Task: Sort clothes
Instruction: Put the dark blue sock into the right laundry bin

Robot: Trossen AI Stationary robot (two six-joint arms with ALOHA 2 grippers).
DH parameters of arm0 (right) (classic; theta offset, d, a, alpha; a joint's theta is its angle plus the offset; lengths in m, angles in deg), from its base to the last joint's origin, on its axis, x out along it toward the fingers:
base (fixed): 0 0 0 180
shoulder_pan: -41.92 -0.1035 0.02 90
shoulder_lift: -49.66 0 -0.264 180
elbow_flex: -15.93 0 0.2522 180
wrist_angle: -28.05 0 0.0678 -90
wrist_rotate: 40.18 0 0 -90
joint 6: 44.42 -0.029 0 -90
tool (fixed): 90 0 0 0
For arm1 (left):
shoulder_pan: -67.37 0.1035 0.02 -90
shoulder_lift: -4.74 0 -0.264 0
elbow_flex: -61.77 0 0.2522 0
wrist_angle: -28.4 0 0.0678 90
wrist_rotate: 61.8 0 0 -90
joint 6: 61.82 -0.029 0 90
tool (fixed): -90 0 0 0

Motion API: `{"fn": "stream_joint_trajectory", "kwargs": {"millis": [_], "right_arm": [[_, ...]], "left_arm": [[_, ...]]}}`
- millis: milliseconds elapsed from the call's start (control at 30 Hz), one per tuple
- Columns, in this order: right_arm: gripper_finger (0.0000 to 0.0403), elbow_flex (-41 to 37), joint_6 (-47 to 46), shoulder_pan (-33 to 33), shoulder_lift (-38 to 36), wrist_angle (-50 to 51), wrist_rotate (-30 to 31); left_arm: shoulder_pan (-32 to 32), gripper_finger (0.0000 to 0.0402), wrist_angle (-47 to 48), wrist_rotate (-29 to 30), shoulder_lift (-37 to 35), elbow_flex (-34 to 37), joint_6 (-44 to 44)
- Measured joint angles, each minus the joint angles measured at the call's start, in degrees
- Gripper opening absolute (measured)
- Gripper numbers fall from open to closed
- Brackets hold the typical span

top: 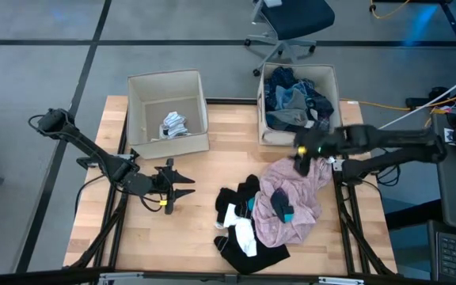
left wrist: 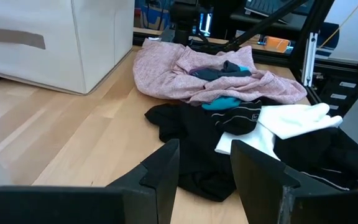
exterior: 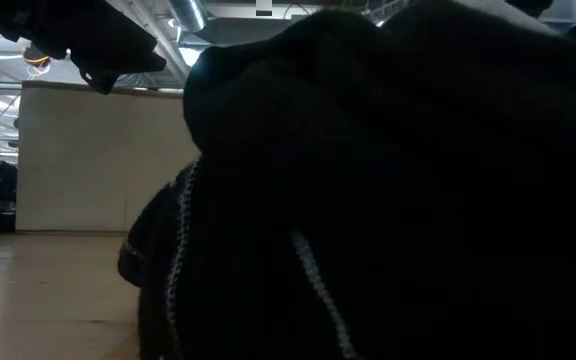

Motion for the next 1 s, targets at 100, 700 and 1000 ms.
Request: {"fn": "stream_joint_trajectory", "kwargs": {"millis": [100, 700, 1000], "right_arm": [[0.0234, -3.5, -2.77, -6.08, 0.86, -4.9, -2.16], [0.0234, -12.75, -6.95, -21.26, 18.25, -24.16, -2.67], [0.0193, -12.72, -10.74, -21.97, 24.02, -25.47, -6.98]], "left_arm": [[-0.01, 0.0135, 0.01, 0.01, 0.0, 0.0, -0.07], [0.04, 0.0135, 0.65, 0.01, 0.0, 0.0, -0.62], [0.09, 0.0135, 1.75, 0.03, 0.0, 0.0, -0.49]]}}
